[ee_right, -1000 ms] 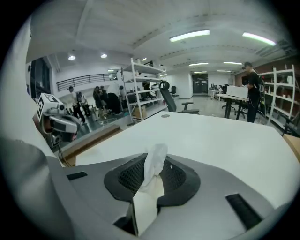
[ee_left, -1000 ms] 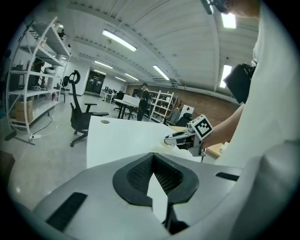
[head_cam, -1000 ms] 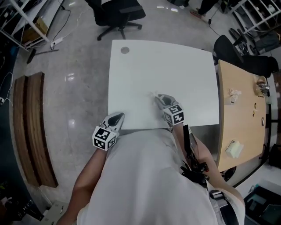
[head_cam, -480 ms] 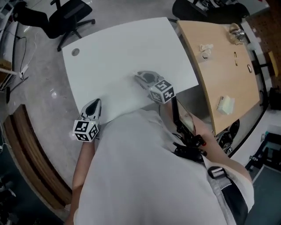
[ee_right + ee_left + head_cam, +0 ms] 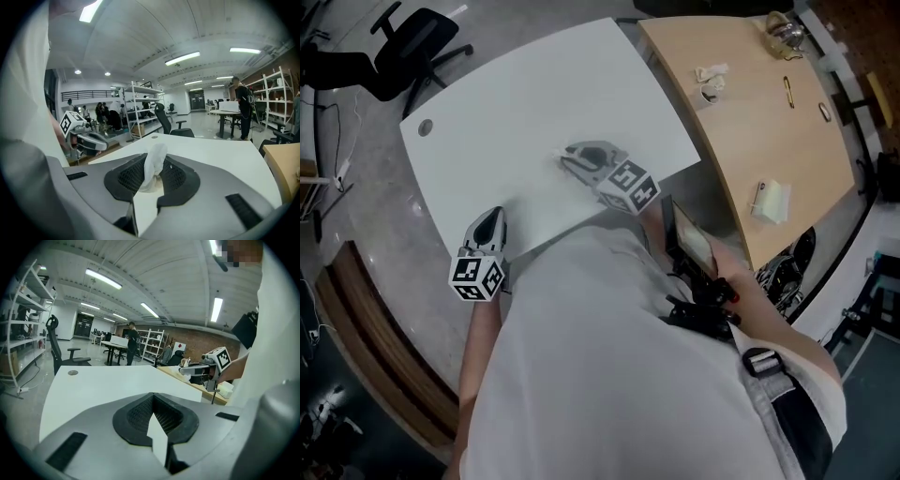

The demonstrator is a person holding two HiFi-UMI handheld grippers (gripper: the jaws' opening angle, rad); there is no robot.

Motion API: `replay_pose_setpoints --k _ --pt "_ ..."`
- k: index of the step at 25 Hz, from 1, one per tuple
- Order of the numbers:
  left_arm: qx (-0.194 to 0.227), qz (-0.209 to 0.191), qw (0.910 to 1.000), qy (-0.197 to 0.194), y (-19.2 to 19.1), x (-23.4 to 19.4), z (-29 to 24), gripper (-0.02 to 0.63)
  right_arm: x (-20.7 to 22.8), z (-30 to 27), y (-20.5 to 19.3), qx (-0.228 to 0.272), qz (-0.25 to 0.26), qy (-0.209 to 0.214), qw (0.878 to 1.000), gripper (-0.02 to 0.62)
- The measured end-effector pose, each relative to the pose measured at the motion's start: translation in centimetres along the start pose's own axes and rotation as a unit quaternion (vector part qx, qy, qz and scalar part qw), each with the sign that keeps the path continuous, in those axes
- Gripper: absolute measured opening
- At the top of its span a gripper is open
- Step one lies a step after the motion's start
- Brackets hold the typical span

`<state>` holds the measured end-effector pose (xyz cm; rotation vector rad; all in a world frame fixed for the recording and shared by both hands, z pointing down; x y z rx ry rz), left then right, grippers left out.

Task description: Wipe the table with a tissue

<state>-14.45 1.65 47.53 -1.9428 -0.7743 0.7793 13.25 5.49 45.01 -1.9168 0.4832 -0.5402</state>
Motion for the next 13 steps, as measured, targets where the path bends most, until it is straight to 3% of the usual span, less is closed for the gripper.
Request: replay_pose_setpoints --k 13 --pt "-0.011 -0.007 0.9999 -0.009 0.3 2.6 -1.5 0.003 1.1 2.1 -1.1 0.01 -0.017 0.0 1.0 0.077"
Point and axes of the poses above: the fingertips, and each gripper's own axes: z backward along the fingers, x to its right, y out of its top, the point moved 8 cm from there along z, backward along the fingers, and after that the axes turned 8 degrees about y, right-handed, at the moved point
